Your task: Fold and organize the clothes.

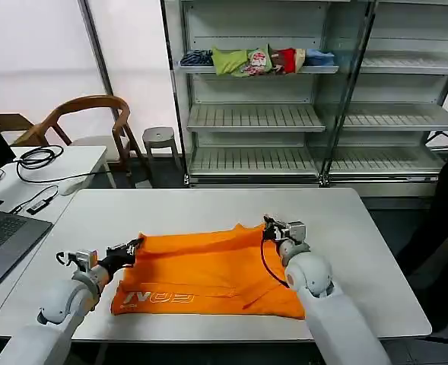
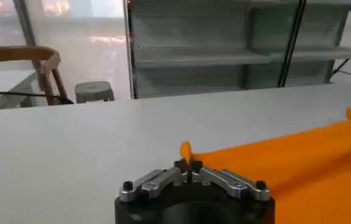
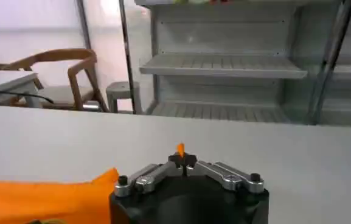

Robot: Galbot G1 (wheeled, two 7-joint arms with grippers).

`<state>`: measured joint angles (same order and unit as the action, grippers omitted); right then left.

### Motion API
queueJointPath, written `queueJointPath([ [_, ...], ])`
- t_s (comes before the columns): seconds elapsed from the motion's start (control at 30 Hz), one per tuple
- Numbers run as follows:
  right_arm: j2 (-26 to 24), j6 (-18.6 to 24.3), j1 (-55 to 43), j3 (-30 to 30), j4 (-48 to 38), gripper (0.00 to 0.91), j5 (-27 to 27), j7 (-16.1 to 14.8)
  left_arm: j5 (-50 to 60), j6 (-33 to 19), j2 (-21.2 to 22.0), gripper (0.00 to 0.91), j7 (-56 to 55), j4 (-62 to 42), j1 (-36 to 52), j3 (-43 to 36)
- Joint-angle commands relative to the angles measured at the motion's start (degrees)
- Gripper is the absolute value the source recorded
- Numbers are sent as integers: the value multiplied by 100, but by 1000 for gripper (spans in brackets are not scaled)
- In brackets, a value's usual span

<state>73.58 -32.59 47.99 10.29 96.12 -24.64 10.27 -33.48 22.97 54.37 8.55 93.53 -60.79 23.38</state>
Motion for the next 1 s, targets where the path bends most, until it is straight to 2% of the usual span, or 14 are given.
queueJointPath([
  [0.03,-227,-17,916,108,1008,0,18,-8,31,-43,1,20,16,606,-771,361],
  [0.6,-382,-49,1634,251,1669,0,112,67,115,-46,64,30,23,1038,-1205,556],
  [1.0,-371,-38,1615,262,1522,0,136,61,180,-30,33,30,33,999,-1270,571],
])
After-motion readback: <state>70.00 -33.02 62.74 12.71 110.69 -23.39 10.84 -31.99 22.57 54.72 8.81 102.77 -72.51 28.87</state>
